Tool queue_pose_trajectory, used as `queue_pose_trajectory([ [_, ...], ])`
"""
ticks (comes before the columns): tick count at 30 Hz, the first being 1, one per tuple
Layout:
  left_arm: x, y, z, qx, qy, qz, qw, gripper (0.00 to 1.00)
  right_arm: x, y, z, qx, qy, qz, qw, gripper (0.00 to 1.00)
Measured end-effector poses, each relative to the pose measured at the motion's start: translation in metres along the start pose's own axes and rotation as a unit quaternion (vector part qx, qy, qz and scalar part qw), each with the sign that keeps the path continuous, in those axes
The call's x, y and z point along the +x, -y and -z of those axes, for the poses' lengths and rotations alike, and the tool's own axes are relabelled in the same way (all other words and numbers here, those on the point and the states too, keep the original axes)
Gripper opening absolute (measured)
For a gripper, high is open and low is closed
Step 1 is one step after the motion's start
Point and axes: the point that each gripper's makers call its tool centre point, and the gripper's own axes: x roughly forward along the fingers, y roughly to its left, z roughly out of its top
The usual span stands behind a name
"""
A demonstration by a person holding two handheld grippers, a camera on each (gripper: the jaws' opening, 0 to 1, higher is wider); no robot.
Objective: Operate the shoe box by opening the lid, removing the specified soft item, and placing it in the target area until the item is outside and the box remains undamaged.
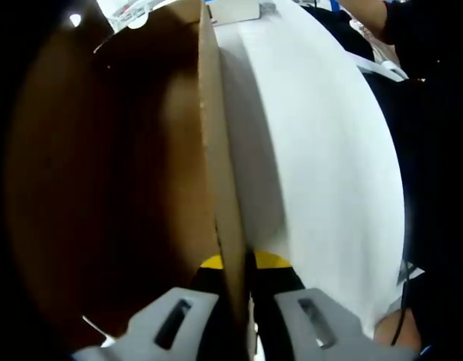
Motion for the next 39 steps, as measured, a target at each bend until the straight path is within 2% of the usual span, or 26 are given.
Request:
queue_pose_trajectory([
  [39, -0.0002, -0.0003, 0.0000, 0.003, -0.004, -0.004, 1.0000, 0.04, -0.0096, -0.0020, 0.0063, 0.001, -0.001, 0.002, 1.0000, 0.03],
])
